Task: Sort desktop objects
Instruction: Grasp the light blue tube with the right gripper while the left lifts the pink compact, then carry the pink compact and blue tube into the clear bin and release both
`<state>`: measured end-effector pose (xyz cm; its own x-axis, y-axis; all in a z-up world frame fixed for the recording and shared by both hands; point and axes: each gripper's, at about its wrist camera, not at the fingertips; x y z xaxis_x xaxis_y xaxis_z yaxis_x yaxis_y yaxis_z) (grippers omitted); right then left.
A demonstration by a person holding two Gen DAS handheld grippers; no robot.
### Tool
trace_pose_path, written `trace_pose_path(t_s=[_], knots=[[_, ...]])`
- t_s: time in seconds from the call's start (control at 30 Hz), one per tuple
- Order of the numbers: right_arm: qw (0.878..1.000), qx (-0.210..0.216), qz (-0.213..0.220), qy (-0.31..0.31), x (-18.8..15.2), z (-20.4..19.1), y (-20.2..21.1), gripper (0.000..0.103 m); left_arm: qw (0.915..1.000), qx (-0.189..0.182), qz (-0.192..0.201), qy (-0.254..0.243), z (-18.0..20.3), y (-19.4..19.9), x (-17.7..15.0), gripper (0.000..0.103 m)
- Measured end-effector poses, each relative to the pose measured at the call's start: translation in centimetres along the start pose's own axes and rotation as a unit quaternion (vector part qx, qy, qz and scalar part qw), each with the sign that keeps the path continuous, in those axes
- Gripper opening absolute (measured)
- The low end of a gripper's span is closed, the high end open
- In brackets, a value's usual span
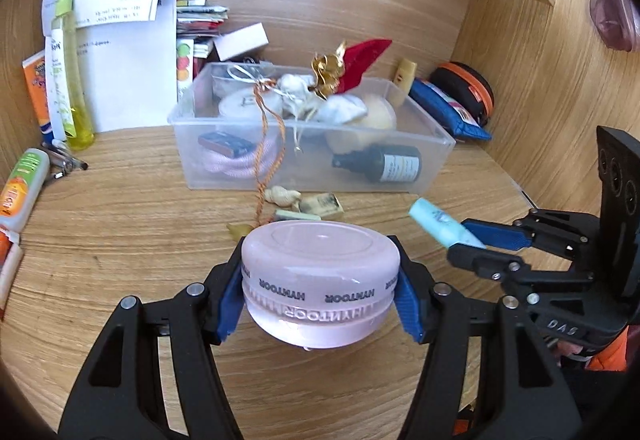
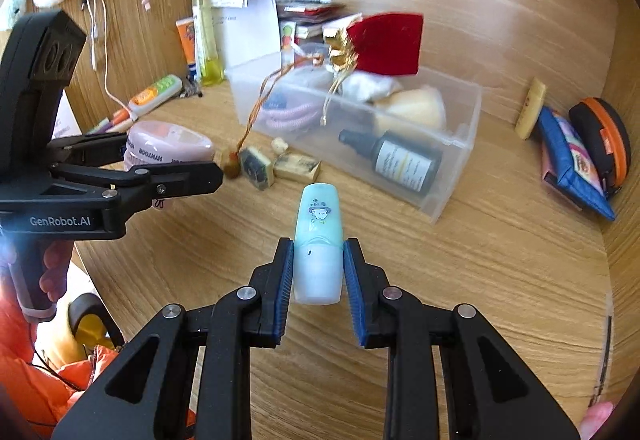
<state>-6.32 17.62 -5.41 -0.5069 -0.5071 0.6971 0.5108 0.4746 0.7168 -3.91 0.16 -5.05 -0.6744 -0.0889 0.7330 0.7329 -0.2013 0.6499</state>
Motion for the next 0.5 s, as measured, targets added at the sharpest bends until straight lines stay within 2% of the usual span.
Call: trace_pose_path(t_s=[0.5], knots=[[0.999, -0.007, 0.049, -0.009, 3.0, 1.6, 2.3, 0.023, 0.9992, 0.009, 0.031, -0.023, 0.1, 0.2, 3.0, 0.063]])
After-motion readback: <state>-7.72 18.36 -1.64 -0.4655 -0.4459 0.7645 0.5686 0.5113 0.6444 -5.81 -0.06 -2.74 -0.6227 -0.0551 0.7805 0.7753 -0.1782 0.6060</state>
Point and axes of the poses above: each gripper's, at about its wrist camera, not at the fingertips, and y roughly against the way its jaws point, z to its right, x to its top, and after that the axes turned 2 degrees about -z, right-handed
